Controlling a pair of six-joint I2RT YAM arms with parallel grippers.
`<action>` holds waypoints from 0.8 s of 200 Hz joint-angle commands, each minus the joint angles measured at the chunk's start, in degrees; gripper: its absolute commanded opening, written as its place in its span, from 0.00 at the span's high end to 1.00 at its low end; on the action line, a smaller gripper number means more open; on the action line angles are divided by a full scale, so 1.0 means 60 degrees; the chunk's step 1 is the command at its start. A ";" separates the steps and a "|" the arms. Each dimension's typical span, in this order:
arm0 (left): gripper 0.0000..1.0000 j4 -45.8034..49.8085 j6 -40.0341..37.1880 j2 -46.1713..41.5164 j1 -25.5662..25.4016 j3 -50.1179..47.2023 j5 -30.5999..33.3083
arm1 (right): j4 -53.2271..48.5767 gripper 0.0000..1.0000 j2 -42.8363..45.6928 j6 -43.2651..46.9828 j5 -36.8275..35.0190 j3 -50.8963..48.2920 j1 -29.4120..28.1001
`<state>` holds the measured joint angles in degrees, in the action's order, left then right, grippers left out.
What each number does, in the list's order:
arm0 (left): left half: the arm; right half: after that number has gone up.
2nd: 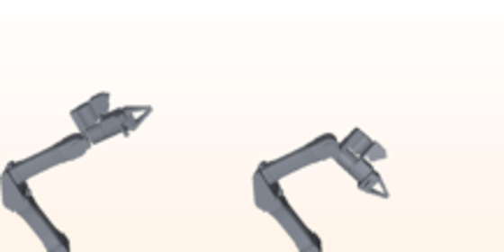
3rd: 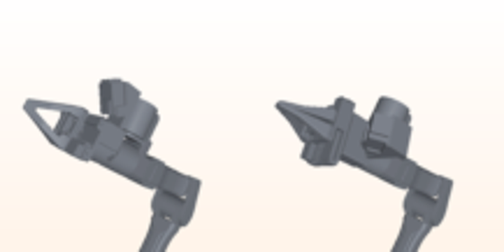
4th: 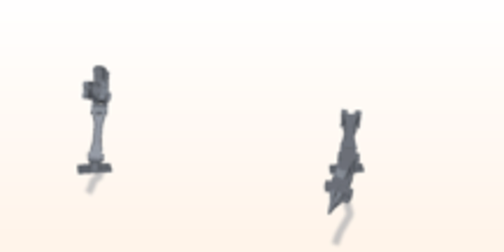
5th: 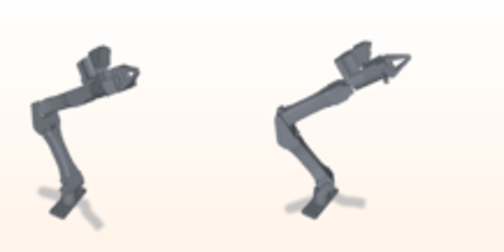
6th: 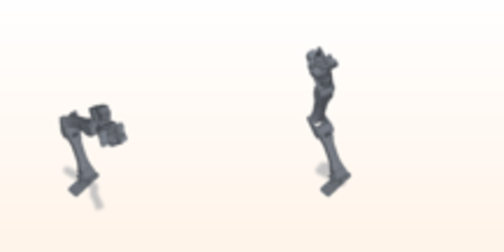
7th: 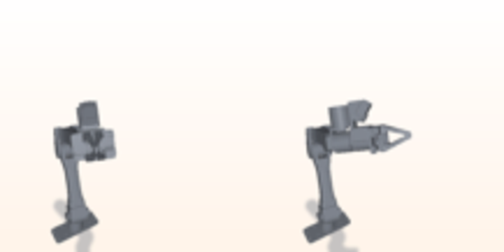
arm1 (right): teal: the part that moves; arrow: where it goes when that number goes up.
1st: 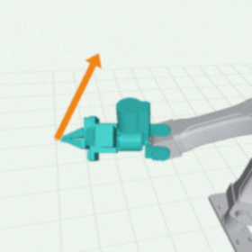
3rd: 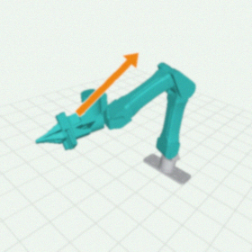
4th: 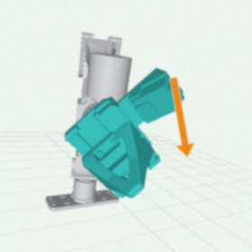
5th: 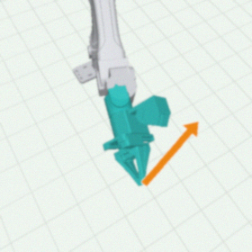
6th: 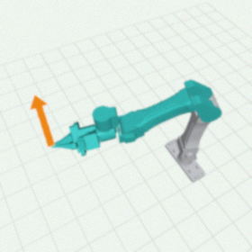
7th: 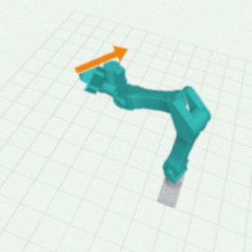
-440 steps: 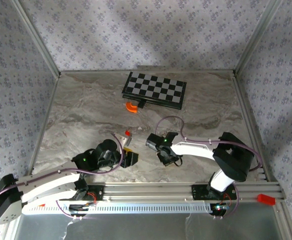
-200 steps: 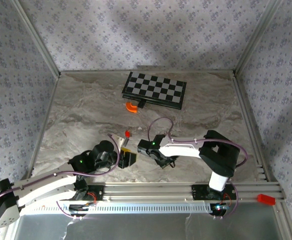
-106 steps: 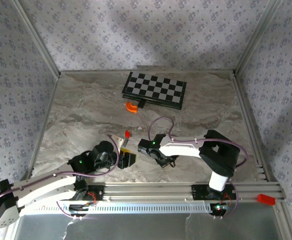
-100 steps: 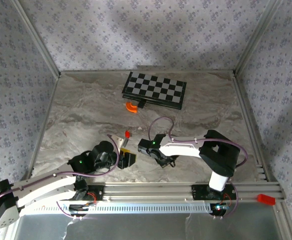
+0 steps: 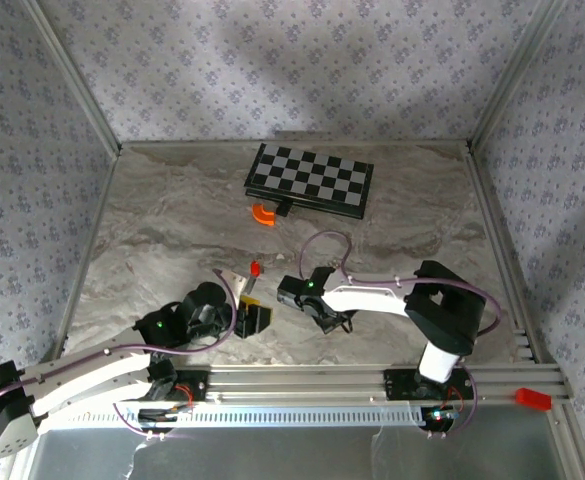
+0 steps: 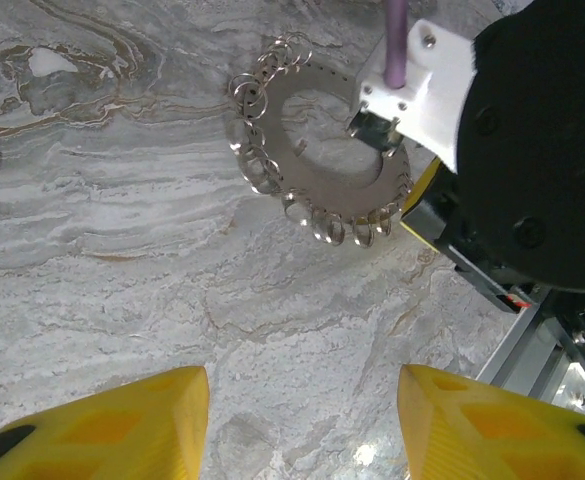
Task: Put the keys on the keyring
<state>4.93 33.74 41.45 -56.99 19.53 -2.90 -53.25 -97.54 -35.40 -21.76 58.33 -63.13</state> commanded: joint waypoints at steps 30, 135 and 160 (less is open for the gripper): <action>0.47 0.0335 -0.0400 -0.0297 0.0065 0.0354 -0.0011 | -0.0156 1.00 0.1522 0.0716 -0.0474 -0.0121 -0.0039; 0.51 -0.0468 -0.1794 -0.0493 -0.0023 0.1146 -0.1733 | 0.3293 1.00 0.7447 0.3230 0.2124 -0.2408 0.0609; 0.54 -0.0681 -0.1929 -0.0478 -0.0036 0.1268 -0.2037 | 0.4109 1.00 0.8266 0.3637 0.2390 -0.2822 0.0708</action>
<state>3.84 24.60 39.29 -56.99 24.88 -11.42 -36.03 -51.55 -17.82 -11.00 43.51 -59.33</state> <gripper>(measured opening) 0.473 0.053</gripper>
